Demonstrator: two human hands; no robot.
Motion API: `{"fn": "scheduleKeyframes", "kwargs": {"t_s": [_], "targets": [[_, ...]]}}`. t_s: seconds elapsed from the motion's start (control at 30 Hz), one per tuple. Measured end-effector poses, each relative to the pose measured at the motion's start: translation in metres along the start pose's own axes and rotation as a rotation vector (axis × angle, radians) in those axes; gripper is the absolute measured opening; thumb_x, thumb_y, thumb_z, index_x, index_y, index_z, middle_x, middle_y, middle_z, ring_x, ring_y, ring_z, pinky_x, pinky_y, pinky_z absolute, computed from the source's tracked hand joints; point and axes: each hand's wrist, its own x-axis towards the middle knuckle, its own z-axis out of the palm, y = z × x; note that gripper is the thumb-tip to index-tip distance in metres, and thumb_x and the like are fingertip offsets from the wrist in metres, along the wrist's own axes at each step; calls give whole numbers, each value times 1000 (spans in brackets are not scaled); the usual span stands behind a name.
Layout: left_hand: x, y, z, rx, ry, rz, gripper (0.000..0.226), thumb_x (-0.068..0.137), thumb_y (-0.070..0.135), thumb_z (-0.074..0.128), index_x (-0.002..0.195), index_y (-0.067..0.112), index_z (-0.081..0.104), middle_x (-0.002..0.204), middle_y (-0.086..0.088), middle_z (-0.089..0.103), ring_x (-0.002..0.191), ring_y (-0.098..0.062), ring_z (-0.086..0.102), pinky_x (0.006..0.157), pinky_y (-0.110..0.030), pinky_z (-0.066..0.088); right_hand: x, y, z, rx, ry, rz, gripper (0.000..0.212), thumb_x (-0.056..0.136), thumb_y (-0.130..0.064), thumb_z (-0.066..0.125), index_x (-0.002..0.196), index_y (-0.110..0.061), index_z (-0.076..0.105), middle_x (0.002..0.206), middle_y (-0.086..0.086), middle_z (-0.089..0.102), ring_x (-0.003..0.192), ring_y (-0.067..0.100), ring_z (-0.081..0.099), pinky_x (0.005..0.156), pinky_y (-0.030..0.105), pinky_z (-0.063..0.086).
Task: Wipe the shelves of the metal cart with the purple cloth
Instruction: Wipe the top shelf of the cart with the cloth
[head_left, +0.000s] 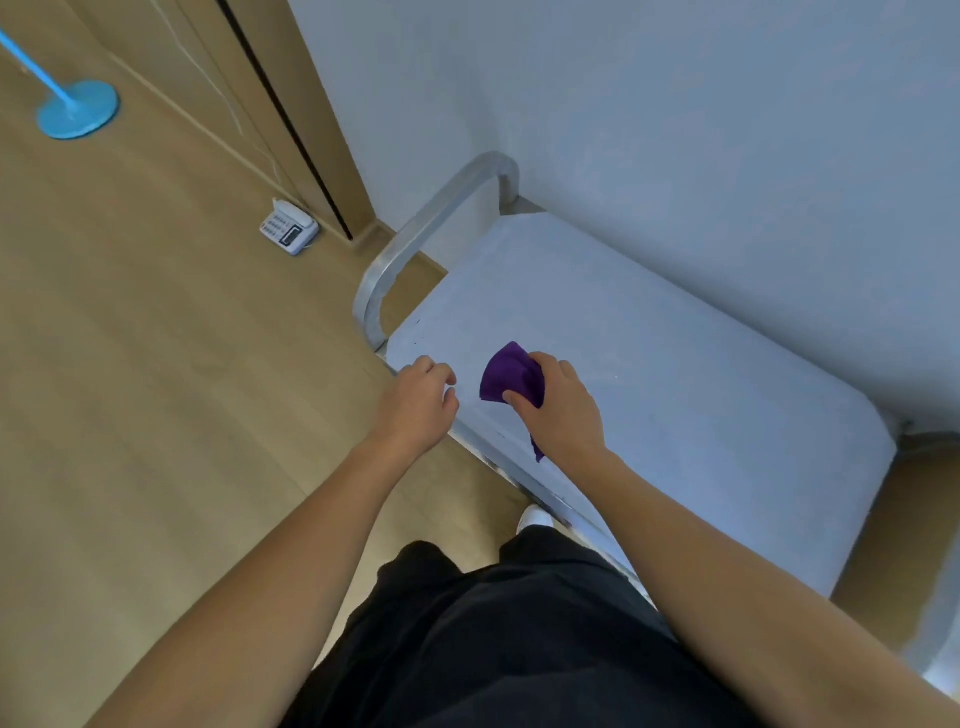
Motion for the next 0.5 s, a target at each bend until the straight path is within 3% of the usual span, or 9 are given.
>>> {"fn": "scheduleKeyframes", "kwargs": {"t_s": [0.17, 0.33, 0.5], "targets": [[42, -32, 7, 35, -109, 93, 25, 96, 23, 49, 115, 13, 61, 119, -5, 57, 103, -22, 56, 78, -33, 47, 11, -16, 34, 22, 8, 119, 56, 90, -44, 58, 137, -23, 38, 123, 1, 50, 99, 21, 61, 80, 35, 54], [87, -53, 22, 63, -194, 243, 28, 94, 19, 51, 119, 9, 59, 121, -9, 54, 107, -26, 53, 86, -40, 49, 39, -39, 72, 13, 146, 240, 56, 90, -43, 58, 137, -21, 37, 124, 4, 50, 101, 24, 59, 81, 39, 53], [116, -70, 32, 80, -228, 370, 28, 93, 13, 50, 119, 5, 56, 125, -12, 50, 109, -28, 52, 82, -36, 48, 65, -49, 107, 15, 275, 429, 61, 93, -39, 55, 145, -19, 28, 134, 7, 43, 119, 27, 46, 91, 39, 47]]}}
